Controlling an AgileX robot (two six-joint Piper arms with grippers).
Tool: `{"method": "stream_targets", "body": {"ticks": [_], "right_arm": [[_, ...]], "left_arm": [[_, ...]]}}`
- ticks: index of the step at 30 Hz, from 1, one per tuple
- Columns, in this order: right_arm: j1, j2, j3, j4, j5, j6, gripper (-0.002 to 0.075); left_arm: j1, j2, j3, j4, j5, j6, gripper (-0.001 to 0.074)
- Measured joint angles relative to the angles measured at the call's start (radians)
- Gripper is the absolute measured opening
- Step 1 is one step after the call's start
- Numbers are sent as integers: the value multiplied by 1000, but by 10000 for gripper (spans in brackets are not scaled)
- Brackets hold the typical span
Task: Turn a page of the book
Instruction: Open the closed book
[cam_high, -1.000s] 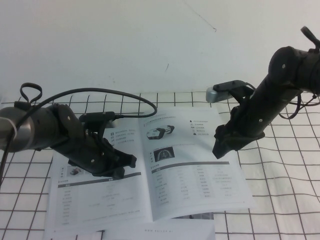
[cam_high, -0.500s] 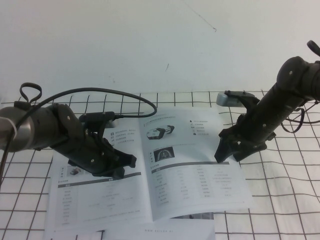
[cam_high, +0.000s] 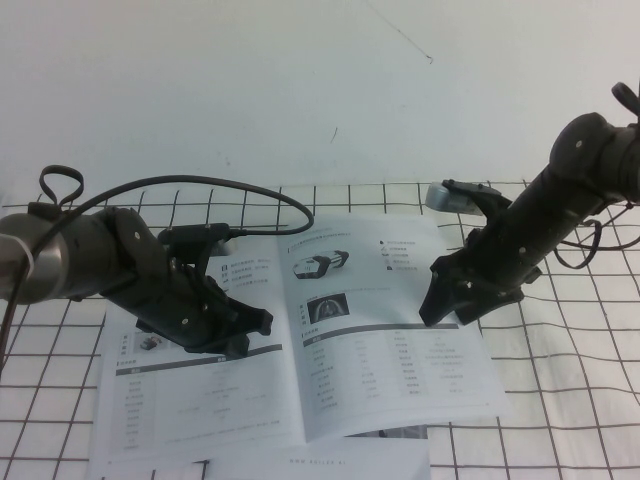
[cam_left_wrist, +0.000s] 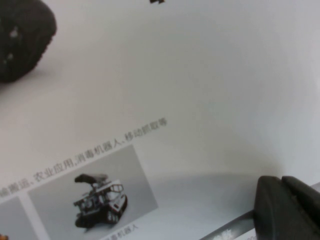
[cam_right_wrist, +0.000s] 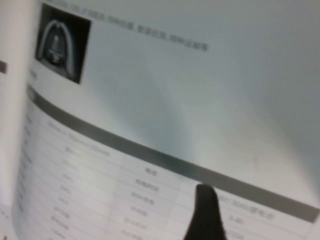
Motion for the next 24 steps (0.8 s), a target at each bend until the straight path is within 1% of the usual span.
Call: {"method": "stream_targets", "body": {"ticks": [3,7,19,24], "right_arm": [[0,0,-24,-85,19,52,498],[0,0,-54,-154,65,71,498],[13,29,-60,-152,49,72,497],[13,32,-64,-118,53,27,497]], "left_arm": [[0,0,0,0,0,0,-3],[0,0,0,-2,0,0,-3],[2,2,0,-21,3,0,-3],[2,2,0,-22,3,0,-3]]}}
